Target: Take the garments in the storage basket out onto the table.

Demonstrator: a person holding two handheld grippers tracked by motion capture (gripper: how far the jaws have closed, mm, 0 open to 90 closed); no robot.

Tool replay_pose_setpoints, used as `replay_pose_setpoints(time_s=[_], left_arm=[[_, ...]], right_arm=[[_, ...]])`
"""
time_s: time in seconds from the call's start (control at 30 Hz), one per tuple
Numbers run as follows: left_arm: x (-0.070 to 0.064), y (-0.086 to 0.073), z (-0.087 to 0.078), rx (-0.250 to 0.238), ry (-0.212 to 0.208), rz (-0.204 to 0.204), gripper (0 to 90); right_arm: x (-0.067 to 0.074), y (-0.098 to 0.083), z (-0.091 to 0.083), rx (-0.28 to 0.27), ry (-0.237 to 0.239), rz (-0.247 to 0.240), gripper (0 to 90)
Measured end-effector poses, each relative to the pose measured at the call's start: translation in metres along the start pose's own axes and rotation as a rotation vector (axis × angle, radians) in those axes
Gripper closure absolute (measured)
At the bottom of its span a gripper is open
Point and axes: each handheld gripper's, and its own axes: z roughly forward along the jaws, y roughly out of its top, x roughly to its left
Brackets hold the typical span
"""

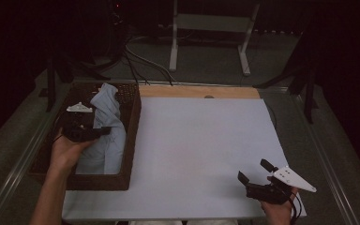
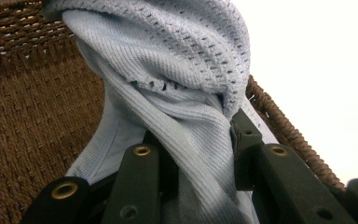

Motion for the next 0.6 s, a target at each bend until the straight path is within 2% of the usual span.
replay_pose_setpoints(time_s=[0.27,0.6], left_arm=[[-0.0007,0.0015,-0.0028,-0.015,-0.014,-0.009,72.4],[-0.0043,0.0045,-0.0082,-0.035,-0.017,0.014,72.4]], right_arm=[[-0.0001,0.0,0.0001,0.001,-0.001,0.0,0.0],[0.0002,-0.0001,0.0004,0.001,-0.001,0.002,0.0]])
